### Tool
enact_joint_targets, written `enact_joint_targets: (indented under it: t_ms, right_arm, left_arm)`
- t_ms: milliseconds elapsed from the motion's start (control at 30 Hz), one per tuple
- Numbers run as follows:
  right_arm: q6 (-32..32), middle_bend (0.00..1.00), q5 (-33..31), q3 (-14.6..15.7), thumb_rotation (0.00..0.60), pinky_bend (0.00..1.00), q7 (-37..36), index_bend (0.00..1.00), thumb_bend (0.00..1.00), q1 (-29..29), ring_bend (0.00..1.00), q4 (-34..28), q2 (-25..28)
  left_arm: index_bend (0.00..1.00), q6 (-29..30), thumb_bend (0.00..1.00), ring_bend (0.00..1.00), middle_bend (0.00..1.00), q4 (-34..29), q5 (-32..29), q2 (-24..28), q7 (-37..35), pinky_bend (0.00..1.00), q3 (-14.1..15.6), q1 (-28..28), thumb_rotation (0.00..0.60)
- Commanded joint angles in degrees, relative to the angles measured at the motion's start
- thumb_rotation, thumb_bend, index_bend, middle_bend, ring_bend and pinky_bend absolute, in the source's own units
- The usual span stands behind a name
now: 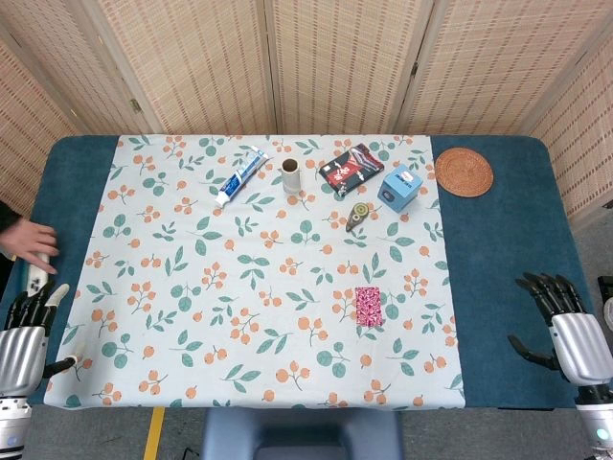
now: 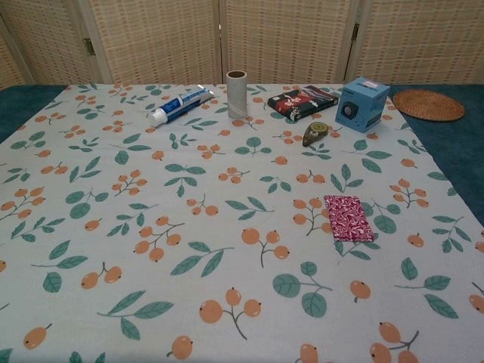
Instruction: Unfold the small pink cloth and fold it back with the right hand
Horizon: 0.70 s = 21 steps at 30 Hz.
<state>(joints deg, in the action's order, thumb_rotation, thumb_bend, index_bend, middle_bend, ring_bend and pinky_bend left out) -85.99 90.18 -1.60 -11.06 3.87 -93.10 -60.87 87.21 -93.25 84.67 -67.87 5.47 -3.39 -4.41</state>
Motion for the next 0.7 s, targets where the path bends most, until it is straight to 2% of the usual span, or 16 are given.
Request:
enact_joint_targets:
  t_ms: [33,433,700]
  right_arm:
    - [-0.2,0.15,0.0,0.0,0.6,0.0,0.1,0.15,0.27,-0.1,0.08,0.0,-0.1]
    - [0.2,0.15,-1.0,-0.2,0.6,0.0,1.8,0.15,0.27,-0.3,0.08,-1.4,-0.4]
    - [3.1,0.15,-2.0,0.2,0.6,0.0,3.6,0.15,0.27,0.6,0.08,-3.8,-0.1]
  left_arm:
    - [0.13,-0.1,0.29,0.14,0.08,0.2,0.0,0.0,-0.1,0.0,0.0,-0.1,0.6]
    - [0.13,-0.1,0.29,0.14,0.08,0.4,0.3,0.2,-0.7,0.0,0.2,0.0,0.6]
    - [0.13,-0.4,0.29,0.14,0.08,0.6,0.2,0.3,-1.0,0.0,0.5,0.2,0.6]
